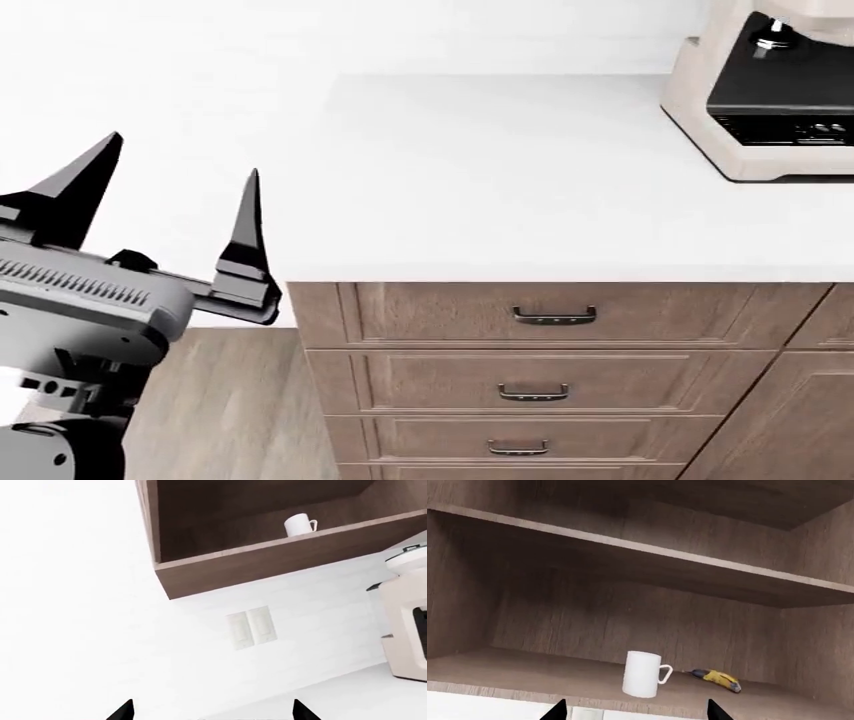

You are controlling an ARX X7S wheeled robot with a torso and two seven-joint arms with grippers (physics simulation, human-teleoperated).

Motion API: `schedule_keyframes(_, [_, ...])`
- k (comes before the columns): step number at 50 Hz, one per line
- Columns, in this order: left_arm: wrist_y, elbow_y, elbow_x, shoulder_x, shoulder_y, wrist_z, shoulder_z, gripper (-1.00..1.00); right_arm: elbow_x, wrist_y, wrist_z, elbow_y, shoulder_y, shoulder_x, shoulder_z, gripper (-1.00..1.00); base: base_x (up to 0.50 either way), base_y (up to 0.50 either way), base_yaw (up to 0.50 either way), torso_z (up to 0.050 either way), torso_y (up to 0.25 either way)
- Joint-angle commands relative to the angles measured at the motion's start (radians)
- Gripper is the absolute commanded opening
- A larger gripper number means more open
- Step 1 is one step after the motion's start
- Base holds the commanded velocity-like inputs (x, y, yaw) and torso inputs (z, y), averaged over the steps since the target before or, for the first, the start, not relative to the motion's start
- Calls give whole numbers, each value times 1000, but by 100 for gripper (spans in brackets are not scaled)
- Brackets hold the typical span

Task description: Pick the mug from the cabinet, place it under the coffee machine dispenser, and press the start button.

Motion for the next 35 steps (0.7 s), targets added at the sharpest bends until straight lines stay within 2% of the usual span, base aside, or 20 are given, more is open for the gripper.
schedule_keyframes(1, [-5,31,17,-14,22,-7,21,100,13,-16,-6,30,24,3,42,100,0,0,0,0,0])
schedule_keyframes(6, [-20,56,12,-19,32,-13,18,100,17,-33,14,30,15,10,111,100,0,-284,0,0,0])
schedule_keyframes(12, [-12,47,13,-21,33,-11,25,100,1,-13,42,30,4,18,154,100,0,0,0,0,0])
schedule_keyframes(35, [29,35,4,-23,38,-5,32,100,-17,-31,1,30,24,24,93,100,15,0,0,0,0])
